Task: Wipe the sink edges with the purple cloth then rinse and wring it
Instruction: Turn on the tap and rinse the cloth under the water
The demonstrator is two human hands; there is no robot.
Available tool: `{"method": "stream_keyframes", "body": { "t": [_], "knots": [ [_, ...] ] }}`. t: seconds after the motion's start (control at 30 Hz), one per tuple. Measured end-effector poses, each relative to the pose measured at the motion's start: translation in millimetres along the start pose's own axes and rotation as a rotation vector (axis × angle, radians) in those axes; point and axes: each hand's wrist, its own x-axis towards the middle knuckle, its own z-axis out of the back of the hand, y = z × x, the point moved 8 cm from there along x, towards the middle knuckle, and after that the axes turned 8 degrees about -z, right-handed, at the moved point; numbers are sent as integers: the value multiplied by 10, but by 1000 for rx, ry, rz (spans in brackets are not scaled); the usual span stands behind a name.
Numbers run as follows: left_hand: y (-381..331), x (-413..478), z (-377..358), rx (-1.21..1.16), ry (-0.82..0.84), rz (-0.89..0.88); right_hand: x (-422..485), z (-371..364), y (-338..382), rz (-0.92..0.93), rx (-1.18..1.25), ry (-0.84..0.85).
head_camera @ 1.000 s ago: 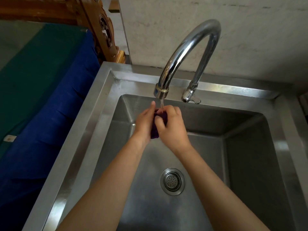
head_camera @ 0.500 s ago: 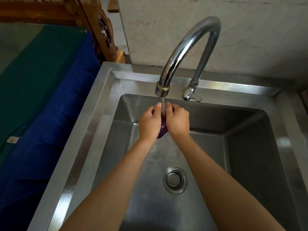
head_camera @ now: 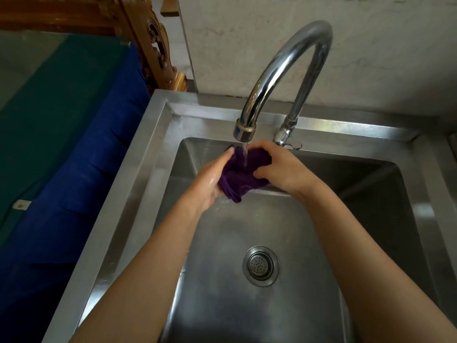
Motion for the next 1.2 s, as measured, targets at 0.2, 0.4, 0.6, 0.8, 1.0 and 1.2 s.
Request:
{"method": "stream_keyframes", "body": {
  "t": [0.2, 0.4, 0.6, 0.8, 1.0, 1.2],
  "knots": [
    [-77, 38, 69, 17, 4, -111, 44, 143, -206, -86, 59, -113],
    [-57, 80, 102, -38, -136, -167, 15, 79, -315, -69, -82, -337],
    [5, 67, -5, -54, -224, -196, -302, -411, 101, 124, -135, -532],
    [199, 18, -127, -23, -172, -106, -145, -238, 92, 52, -318, -636],
    [83, -69, -102, 1, -294, -194, -14, -58, -58, 6, -172, -673],
    [-95, 11, -21, 60, -320, -327, -265, -316, 42, 132, -136, -572]
  ]
}}
